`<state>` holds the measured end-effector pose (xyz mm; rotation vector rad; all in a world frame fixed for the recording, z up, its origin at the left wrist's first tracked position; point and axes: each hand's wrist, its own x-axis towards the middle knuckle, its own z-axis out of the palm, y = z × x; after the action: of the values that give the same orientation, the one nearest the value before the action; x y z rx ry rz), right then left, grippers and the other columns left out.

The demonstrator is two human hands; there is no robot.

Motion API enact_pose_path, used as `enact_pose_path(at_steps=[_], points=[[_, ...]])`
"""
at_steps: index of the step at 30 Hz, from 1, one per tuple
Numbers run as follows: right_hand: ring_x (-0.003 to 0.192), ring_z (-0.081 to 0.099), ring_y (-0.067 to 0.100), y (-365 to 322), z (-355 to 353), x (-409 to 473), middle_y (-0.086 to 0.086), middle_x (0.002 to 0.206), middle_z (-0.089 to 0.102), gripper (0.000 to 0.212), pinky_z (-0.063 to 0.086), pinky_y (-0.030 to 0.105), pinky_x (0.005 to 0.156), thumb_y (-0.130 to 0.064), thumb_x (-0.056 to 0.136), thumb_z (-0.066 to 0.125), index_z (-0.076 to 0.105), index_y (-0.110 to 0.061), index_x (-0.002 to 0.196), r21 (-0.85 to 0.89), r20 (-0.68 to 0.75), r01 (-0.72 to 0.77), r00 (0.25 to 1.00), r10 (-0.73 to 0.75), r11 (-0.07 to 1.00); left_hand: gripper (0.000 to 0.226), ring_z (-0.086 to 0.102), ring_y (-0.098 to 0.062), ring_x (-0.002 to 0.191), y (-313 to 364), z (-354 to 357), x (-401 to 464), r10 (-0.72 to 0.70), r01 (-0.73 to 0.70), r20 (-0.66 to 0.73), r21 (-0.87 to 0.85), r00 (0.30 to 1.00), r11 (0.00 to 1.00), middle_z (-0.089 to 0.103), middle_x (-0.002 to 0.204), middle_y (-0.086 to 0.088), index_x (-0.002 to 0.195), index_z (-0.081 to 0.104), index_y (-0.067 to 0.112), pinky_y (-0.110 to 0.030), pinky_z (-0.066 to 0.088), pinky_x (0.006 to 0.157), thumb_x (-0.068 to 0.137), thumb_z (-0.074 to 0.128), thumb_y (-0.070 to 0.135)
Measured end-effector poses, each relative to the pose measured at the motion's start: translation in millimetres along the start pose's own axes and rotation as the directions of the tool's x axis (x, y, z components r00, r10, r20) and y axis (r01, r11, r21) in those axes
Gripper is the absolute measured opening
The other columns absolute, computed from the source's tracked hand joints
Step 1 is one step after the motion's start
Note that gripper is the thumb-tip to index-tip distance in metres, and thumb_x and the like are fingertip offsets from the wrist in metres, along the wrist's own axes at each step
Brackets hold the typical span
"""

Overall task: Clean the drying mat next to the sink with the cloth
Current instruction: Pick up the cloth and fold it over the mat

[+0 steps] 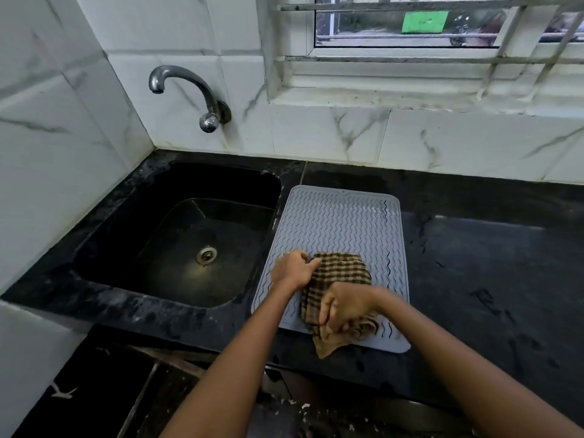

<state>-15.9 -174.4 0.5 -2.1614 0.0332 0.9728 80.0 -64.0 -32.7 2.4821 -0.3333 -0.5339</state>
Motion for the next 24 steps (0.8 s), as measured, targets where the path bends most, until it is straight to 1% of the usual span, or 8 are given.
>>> enact_pose_path(at_steps=[3,6,11,15,17,19,22,24], points=[[0.062,0.059,0.006,4.7,-24.3,-1.7,-0.001,0.080,0.067,0.009,0.050,0.018,0.060,-0.009,0.087,0.061,0.069,-0.011,0.085,0.024,-0.254,0.007,0.967,0.000,1.000,0.029,0.061,-0.021,0.105,10.5,2.4,3.4,-0.033,0.033,-0.023,-0.026,0.999,0.999,0.069,0.109,0.002,0.107,0.066,0.024,-0.034,0.048,0.090,0.088,0.062,0.045],[0.084,0.054,0.009,19.9,-50.2,2.6,-0.005,0.095,0.059,0.006,0.045,0.023,0.072,-0.014,0.089,0.059,0.062,-0.016,0.094,0.062,-0.616,-0.032,0.785,0.064,0.998,0.019,0.065,-0.024,0.092,14.6,3.0,2.3,-0.019,0.026,0.050,-0.133,0.999,0.991,0.072,0.095,-0.006,0.074,0.064,0.026,-0.040,0.049,0.090,0.089,0.061,0.039],[0.124,0.046,0.029,44.9,-70.3,13.0,0.012,0.140,0.043,0.055,0.043,0.042,0.101,-0.019,0.085,0.066,0.041,-0.013,0.134,0.089,-0.556,-0.211,0.801,0.224,0.973,0.014,0.058,-0.011,0.059,4.8,-0.3,-8.8,-0.029,0.103,0.151,-0.511,0.988,0.853,0.067,0.080,-0.003,0.085,0.053,0.013,-0.020,0.051,0.054,0.095,0.055,0.023],[0.131,0.038,0.034,44.6,-57.7,15.5,0.019,0.145,0.036,0.097,0.039,0.042,0.106,-0.034,0.075,0.077,0.018,-0.002,0.145,0.229,-0.468,-0.348,0.780,0.416,0.909,0.026,0.065,-0.018,0.079,-4.9,3.0,-10.3,-0.080,0.107,0.123,-0.229,0.989,0.968,0.063,0.098,0.002,0.094,0.054,0.023,-0.037,0.056,0.081,0.088,0.061,0.047],[0.128,0.042,0.031,43.9,-54.9,12.4,0.017,0.139,0.041,0.082,0.043,0.036,0.100,-0.033,0.075,0.077,0.032,-0.002,0.136,0.124,-0.405,-0.423,0.804,0.435,0.898,0.036,0.061,-0.021,0.101,-1.4,2.4,-14.5,-0.037,0.044,0.060,-0.128,0.997,0.991,0.060,0.112,-0.001,0.110,0.054,0.023,-0.038,0.052,0.088,0.086,0.062,0.049],[0.106,0.053,0.025,46.4,-56.4,8.5,0.012,0.117,0.054,0.040,0.048,0.028,0.075,-0.031,0.077,0.075,0.053,-0.009,0.103,0.066,-0.340,-0.402,0.852,0.399,0.913,0.054,0.053,-0.022,0.116,1.2,3.0,-14.8,0.055,-0.048,0.048,-0.128,0.997,0.991,0.054,0.125,-0.001,0.125,0.050,0.026,-0.040,0.048,0.096,0.081,0.066,0.053],[0.090,0.058,0.021,46.4,-64.8,-4.1,0.008,0.101,0.060,0.022,0.047,0.026,0.065,-0.025,0.080,0.069,0.056,-0.010,0.089,0.209,-0.259,-0.218,0.928,0.269,0.953,0.098,0.043,-0.024,0.129,4.3,-4.0,-16.6,0.060,-0.015,0.247,-0.180,0.967,0.984,0.045,0.142,-0.001,0.139,0.039,0.029,-0.048,0.041,0.106,0.056,0.074,0.066],[0.082,0.058,0.017,36.1,-73.2,-20.2,0.006,0.092,0.060,0.014,0.046,0.023,0.064,-0.019,0.083,0.066,0.056,-0.009,0.088,0.259,-0.253,-0.061,0.959,0.128,0.964,0.091,0.050,-0.023,0.124,9.1,-15.5,-16.4,0.055,0.023,0.409,-0.183,0.911,0.983,0.053,0.137,-0.002,0.137,0.046,0.023,-0.046,0.043,0.106,0.059,0.080,0.056]])
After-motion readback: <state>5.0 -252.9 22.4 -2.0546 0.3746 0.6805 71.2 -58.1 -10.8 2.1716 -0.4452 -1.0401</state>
